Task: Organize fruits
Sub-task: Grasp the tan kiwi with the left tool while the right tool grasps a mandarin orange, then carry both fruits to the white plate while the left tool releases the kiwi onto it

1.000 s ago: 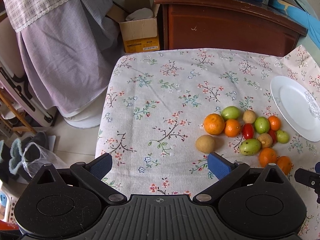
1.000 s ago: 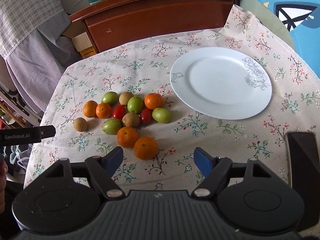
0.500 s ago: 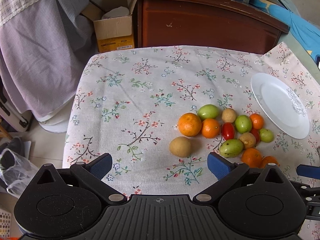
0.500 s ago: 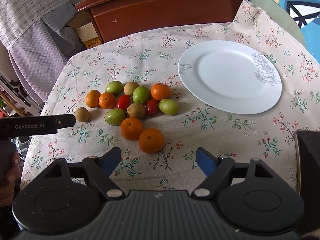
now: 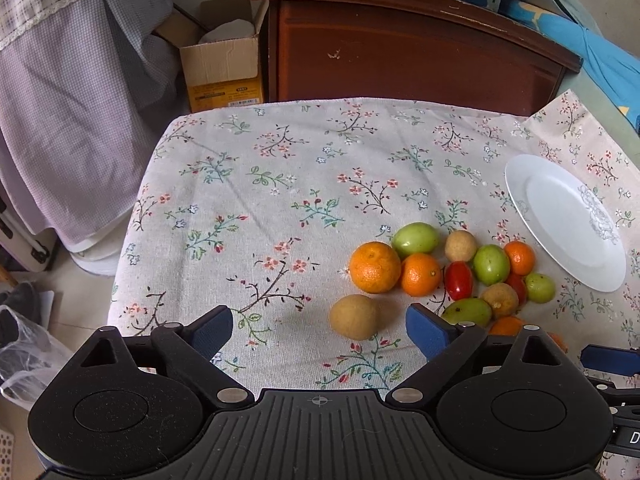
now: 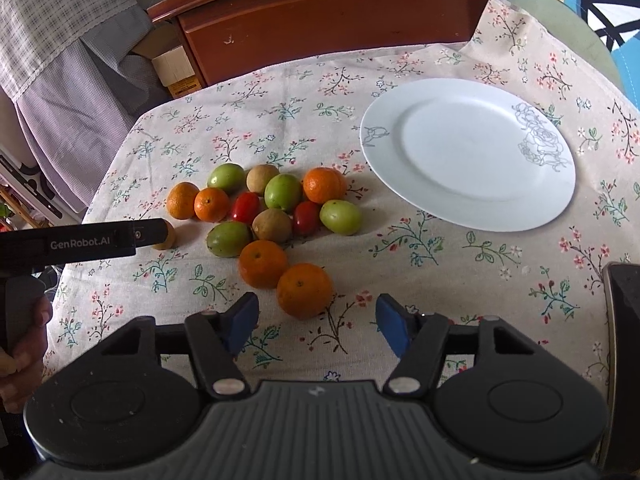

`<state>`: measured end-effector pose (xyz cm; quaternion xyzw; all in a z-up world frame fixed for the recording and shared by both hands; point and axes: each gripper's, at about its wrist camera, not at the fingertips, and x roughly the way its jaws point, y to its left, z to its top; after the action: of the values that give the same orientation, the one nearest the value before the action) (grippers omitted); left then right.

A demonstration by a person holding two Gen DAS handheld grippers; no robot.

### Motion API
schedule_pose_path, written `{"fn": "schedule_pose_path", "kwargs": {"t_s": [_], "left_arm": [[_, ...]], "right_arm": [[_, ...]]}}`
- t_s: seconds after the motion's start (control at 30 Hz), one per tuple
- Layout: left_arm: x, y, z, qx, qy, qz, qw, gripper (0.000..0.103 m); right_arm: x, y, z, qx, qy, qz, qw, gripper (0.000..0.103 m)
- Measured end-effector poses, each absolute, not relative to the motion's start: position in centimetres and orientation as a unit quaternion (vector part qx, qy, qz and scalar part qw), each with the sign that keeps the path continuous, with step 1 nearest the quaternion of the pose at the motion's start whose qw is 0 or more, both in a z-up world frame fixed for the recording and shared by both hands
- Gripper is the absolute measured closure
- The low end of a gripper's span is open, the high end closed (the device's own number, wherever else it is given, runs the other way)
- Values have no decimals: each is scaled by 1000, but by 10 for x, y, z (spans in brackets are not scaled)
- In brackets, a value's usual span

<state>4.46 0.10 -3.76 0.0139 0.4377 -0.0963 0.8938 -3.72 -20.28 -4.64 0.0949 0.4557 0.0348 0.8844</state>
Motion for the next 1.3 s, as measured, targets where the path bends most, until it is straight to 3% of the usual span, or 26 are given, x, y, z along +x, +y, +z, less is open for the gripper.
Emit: {"fn": "schedule_pose_path", "kwargs": {"t_s": [0.23,0.33,0.5,0.57,0.87,1.3], "left_arm": [[43,-4,-41,17,437,-103,894,22],[43,-6,-43,19,438,-112,892,34],[42,-11,-48,21,443,-123,888,51],[41,-13,-49,26,439,-121,890,51],[40,-16,-49,35,432,-131,892,75],[31,-19,-43,40,430,-143,890,75]], "right_arm": [[-33,-201,-52,100,456,41,883,50],[-33,-200,-54,100,455,41,884,54],[-32,-198,-54,101,453,51,884,70],[-33,-198,-54,97,452,52,885,71],[-33,-197,-54,102,450,58,885,71],[-34,-196,-52,104,449,62,885,72]]}}
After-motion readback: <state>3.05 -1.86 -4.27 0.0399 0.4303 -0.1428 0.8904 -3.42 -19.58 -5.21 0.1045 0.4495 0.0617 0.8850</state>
